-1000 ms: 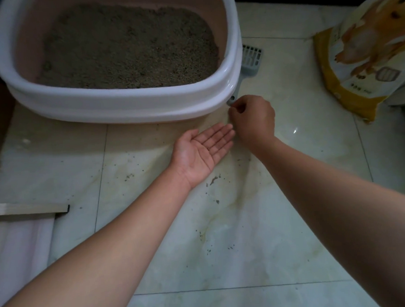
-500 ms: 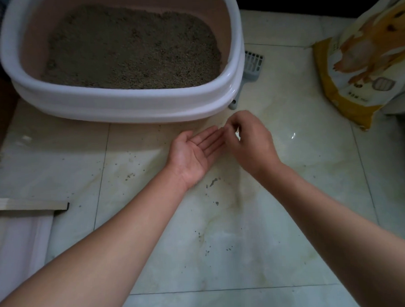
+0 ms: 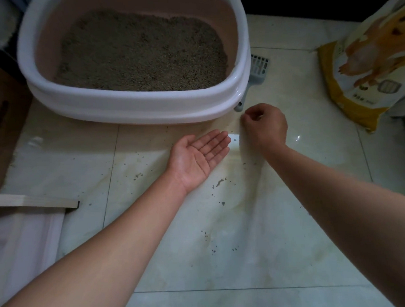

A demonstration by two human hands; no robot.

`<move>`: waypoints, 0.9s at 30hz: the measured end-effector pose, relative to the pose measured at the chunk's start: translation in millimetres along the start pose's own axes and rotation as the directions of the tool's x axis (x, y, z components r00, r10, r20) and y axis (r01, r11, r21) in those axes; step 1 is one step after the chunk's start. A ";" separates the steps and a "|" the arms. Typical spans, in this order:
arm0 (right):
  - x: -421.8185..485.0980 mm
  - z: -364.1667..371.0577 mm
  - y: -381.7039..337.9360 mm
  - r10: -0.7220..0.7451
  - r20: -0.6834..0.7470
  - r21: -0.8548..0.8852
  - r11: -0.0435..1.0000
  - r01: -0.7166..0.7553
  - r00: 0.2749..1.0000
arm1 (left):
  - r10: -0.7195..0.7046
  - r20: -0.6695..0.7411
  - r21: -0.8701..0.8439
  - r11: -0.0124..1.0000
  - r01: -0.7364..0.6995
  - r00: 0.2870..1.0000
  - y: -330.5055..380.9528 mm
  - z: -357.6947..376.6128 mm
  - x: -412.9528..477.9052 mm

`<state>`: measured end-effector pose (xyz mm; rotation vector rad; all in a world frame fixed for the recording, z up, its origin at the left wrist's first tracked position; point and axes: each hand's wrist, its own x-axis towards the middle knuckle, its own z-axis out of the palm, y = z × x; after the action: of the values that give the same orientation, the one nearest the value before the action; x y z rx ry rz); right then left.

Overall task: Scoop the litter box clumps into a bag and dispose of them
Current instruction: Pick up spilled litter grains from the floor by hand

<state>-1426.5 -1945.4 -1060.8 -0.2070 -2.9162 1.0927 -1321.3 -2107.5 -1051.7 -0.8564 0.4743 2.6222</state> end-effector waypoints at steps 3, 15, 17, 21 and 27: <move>1.4 5.4 -7.9 -0.026 0.033 -0.038 0.999 0.027 0.999 | -0.004 0.011 -0.004 1.000 0.004 1.000 0.6 -1.3 -2.4; 10.1 6.0 -6.7 -0.241 0.132 -0.393 0.878 0.274 0.961 | -0.007 0.016 0.017 1.000 0.007 1.000 2.2 -2.9 -1.9; 10.0 6.9 -8.3 -0.291 0.155 -0.447 0.831 0.330 0.944 | -0.009 0.018 0.028 1.000 0.008 1.000 2.3 -3.1 -2.5; 15.6 6.5 -14.9 -0.287 0.204 -0.485 0.801 0.352 0.936 | -0.008 0.015 0.028 1.000 0.008 1.000 2.6 -2.9 -2.5; 16.3 2.4 -9.9 -0.093 0.108 -0.300 0.946 0.121 0.990 | -0.002 0.009 0.000 1.000 0.002 1.000 2.6 -3.1 -3.3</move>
<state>-1443.9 -1952.2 -1056.5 -0.0006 -3.1238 0.6466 -1318.3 -2111.7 -1051.5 -0.8446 0.4705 2.6232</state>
